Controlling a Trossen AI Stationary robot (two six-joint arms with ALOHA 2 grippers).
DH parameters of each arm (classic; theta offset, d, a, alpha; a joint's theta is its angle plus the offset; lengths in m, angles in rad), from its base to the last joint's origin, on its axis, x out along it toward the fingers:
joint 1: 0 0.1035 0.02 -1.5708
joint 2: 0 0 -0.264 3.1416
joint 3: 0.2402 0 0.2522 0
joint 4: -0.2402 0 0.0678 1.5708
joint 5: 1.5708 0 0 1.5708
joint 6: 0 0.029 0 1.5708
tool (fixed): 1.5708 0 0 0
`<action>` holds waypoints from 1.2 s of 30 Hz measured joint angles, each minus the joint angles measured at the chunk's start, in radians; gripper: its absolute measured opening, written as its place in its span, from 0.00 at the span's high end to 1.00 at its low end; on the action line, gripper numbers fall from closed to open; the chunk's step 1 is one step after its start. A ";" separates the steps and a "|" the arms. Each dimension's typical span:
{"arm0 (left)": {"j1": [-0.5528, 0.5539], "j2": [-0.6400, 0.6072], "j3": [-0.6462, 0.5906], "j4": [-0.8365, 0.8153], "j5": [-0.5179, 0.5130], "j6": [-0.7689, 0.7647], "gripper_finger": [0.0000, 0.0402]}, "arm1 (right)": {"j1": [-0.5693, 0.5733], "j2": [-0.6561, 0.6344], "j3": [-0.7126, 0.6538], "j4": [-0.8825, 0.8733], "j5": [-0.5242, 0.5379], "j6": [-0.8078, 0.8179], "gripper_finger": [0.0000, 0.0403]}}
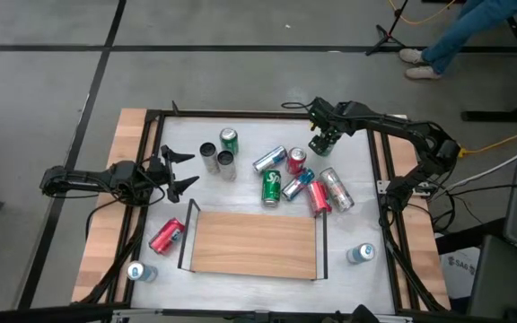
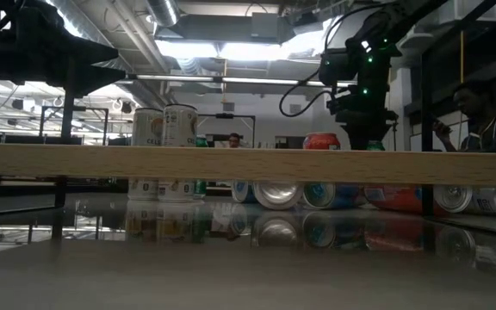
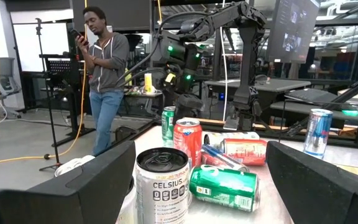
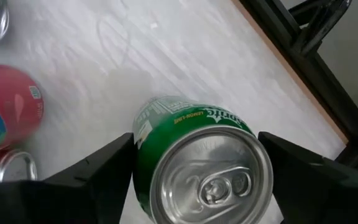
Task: Place canned beverage on shelf
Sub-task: Put the top right green soda can on the shelf
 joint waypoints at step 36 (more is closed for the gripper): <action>0.000 0.000 0.000 0.000 0.000 0.000 0.12 | 0.000 0.001 0.098 -0.037 0.002 -0.348 0.01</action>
